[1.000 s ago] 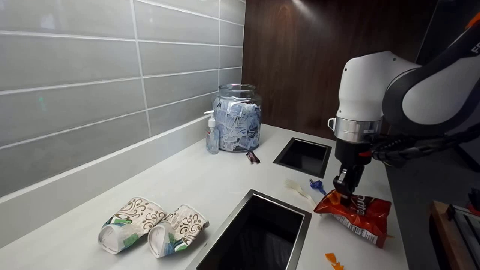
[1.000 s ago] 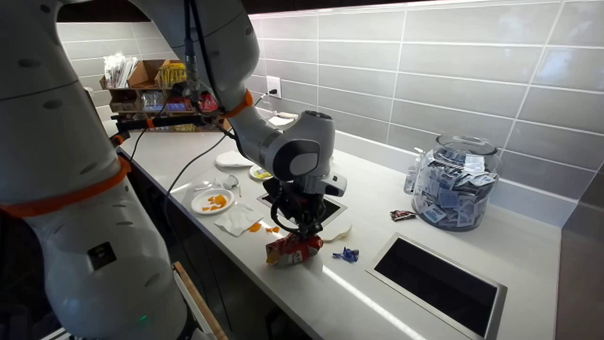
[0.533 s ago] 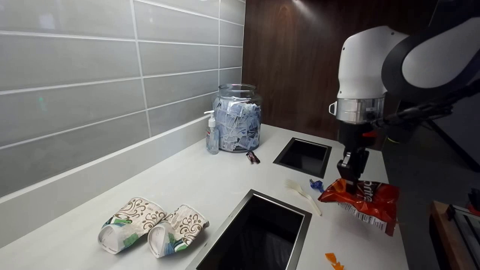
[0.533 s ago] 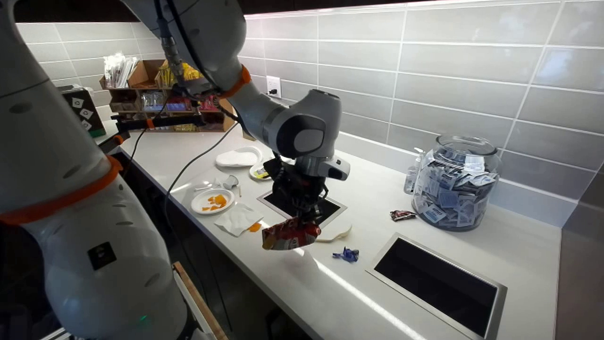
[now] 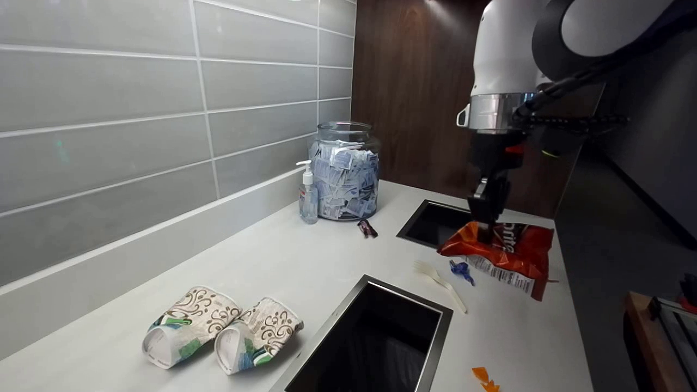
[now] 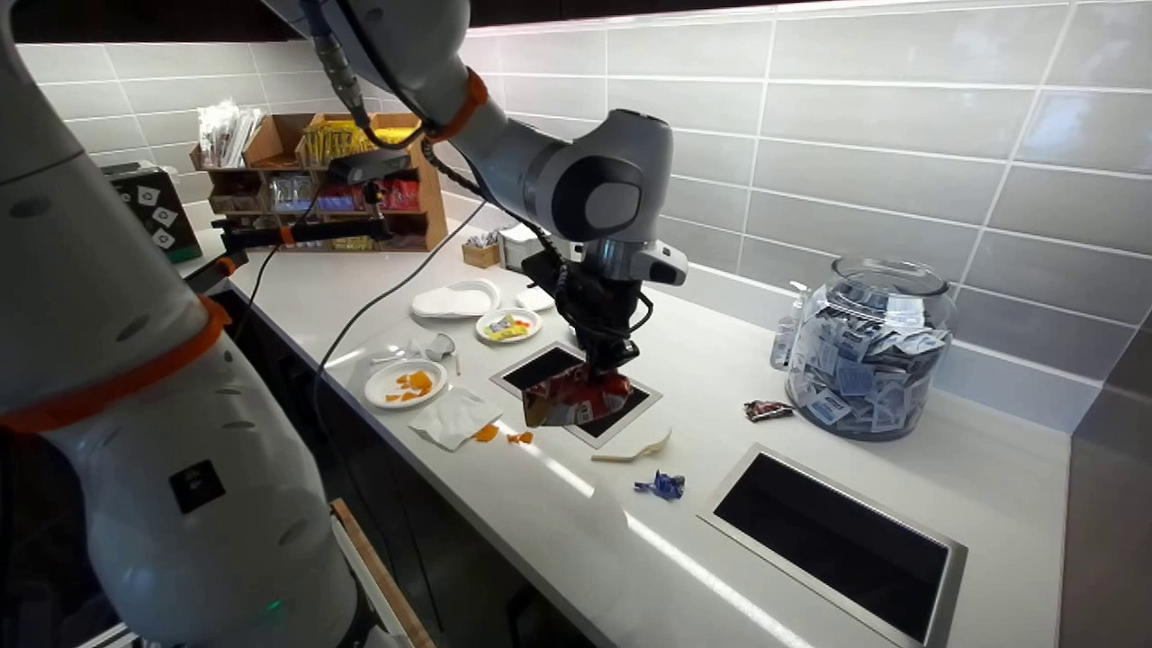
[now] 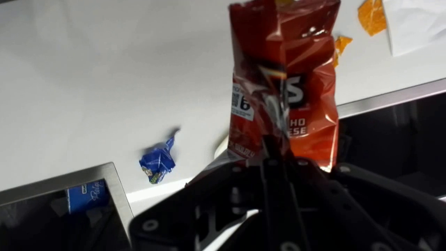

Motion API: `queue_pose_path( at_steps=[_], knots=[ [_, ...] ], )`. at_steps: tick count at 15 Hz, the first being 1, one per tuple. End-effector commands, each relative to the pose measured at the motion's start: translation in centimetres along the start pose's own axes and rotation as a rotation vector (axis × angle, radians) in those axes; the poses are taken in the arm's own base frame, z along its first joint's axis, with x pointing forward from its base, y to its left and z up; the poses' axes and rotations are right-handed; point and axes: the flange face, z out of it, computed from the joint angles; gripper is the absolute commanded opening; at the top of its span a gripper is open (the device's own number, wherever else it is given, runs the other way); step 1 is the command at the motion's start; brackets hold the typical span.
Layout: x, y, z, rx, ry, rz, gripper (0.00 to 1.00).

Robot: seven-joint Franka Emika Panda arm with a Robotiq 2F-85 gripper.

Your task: Empty some doritos from the bag into the bin on the left

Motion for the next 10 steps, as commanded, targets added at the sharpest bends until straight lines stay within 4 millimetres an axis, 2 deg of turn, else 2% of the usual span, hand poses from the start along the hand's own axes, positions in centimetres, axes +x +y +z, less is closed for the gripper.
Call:
queue_pose_path(
  at_steps=[1,6,10],
  knots=[
    [2.0,-2.2,-1.7,0.03,-0.006,-0.062,0.0],
    [4.4,-6.3,-3.0,0.031,0.024,-0.169,0.0],
    [6.0,-9.0,-3.1,0.036,0.034,-0.229,0.0]
  ],
)
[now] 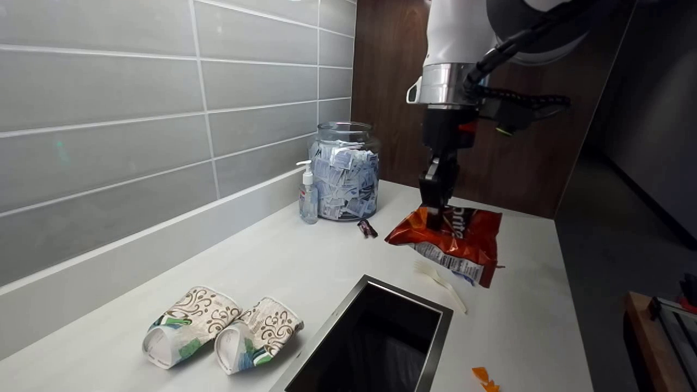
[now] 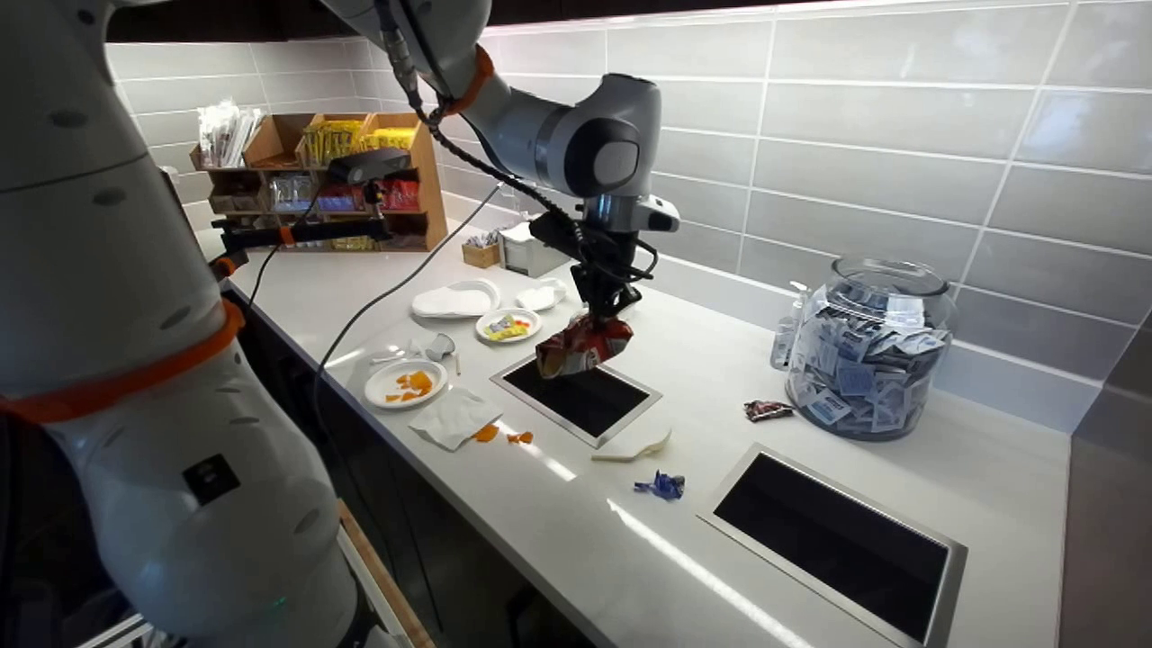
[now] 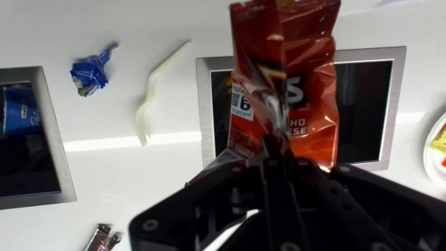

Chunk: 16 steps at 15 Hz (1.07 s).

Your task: Empty some doritos from the bag into the bin on the left

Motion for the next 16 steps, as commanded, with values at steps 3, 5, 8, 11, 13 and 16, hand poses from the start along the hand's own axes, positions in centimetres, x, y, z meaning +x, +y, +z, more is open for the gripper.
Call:
queue_pose_path(
  at_steps=[3,5,8,11,13,16],
  knots=[
    [1.3,-1.3,0.2,0.002,0.0,-0.029,0.01],
    [1.6,-1.4,0.3,0.003,-0.003,-0.032,0.01],
    [1.6,-1.4,0.4,0.003,-0.003,-0.035,0.01],
    [1.6,-1.4,0.4,0.003,-0.003,-0.036,0.01],
    [1.6,-1.4,0.3,0.003,-0.003,-0.036,0.01],
    [2.0,-1.7,0.3,0.002,-0.003,-0.043,0.0]
  ],
)
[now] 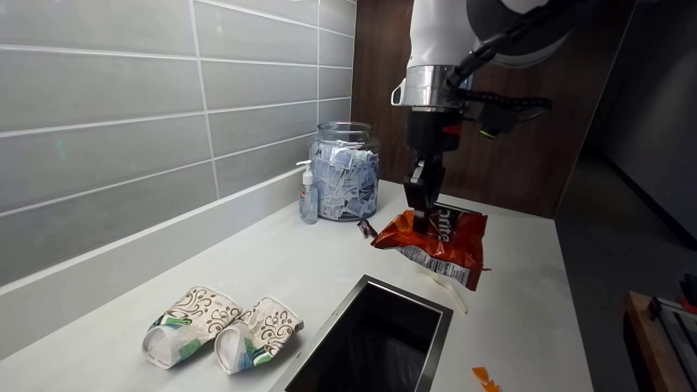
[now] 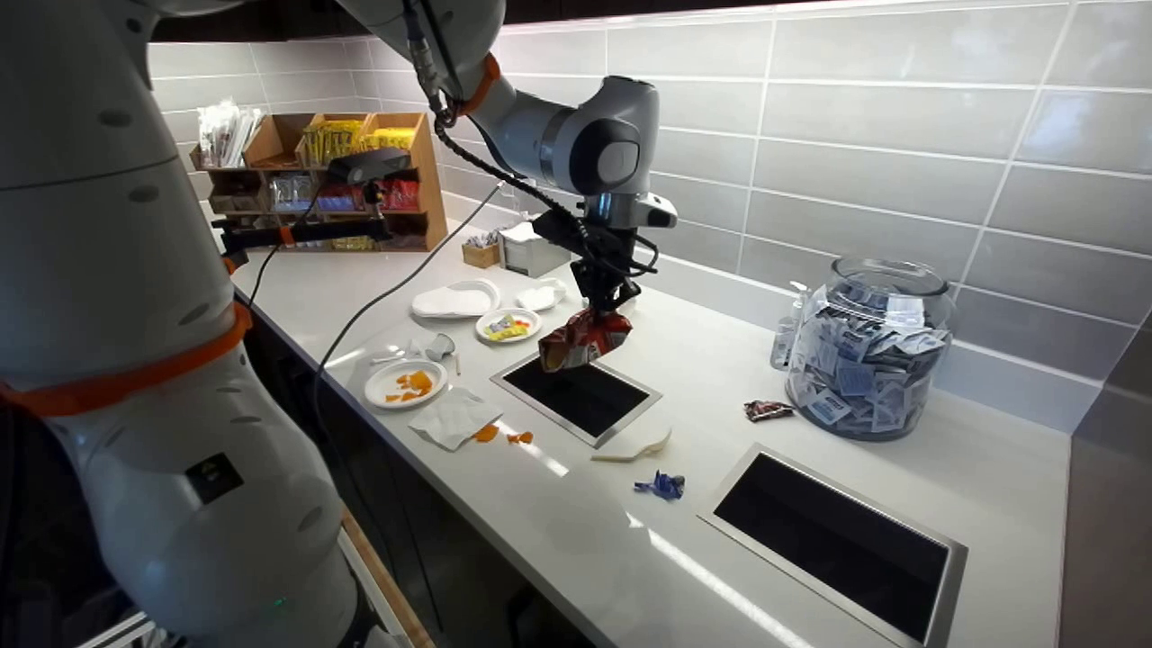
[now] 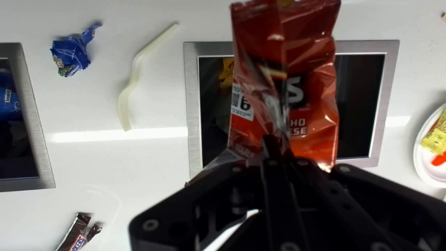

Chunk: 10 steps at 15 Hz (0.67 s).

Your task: Empty some doritos from the bag into the bin on the left

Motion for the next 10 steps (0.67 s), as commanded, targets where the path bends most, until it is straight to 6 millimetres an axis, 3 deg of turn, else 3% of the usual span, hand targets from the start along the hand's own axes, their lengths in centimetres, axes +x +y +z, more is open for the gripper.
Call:
queue_pose_path(
  at_steps=[1,10],
  knots=[
    [0.7,-0.5,-0.2,-0.008,-0.006,-0.017,0.0],
    [4.5,-4.1,-0.6,0.0,0.038,-0.148,0.0]
  ],
)
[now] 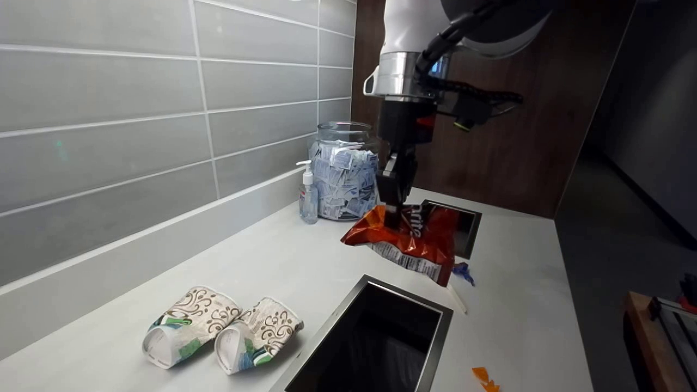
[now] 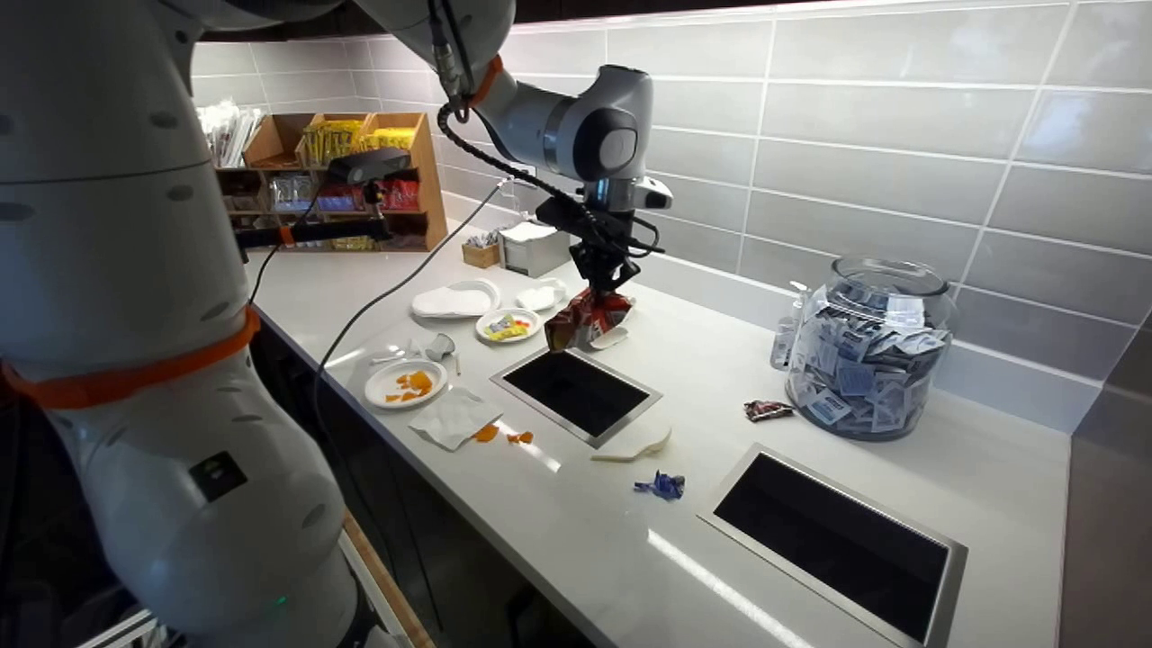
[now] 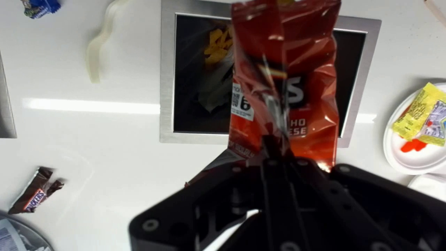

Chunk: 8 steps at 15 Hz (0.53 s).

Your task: Empty some doritos from the bag into the bin on the left

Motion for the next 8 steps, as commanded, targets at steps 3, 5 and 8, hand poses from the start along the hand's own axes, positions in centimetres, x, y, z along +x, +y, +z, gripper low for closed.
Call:
queue_pose_path(
  at_steps=[3,5,8],
  knots=[
    [2.6,-1.7,0.2,-0.026,0.038,-0.097,0.0],
    [3.2,-2.2,-0.1,-0.049,0.079,-0.121,0.0],
    [3.7,-2.8,-0.7,-0.082,0.157,-0.148,0.0]
  ],
)
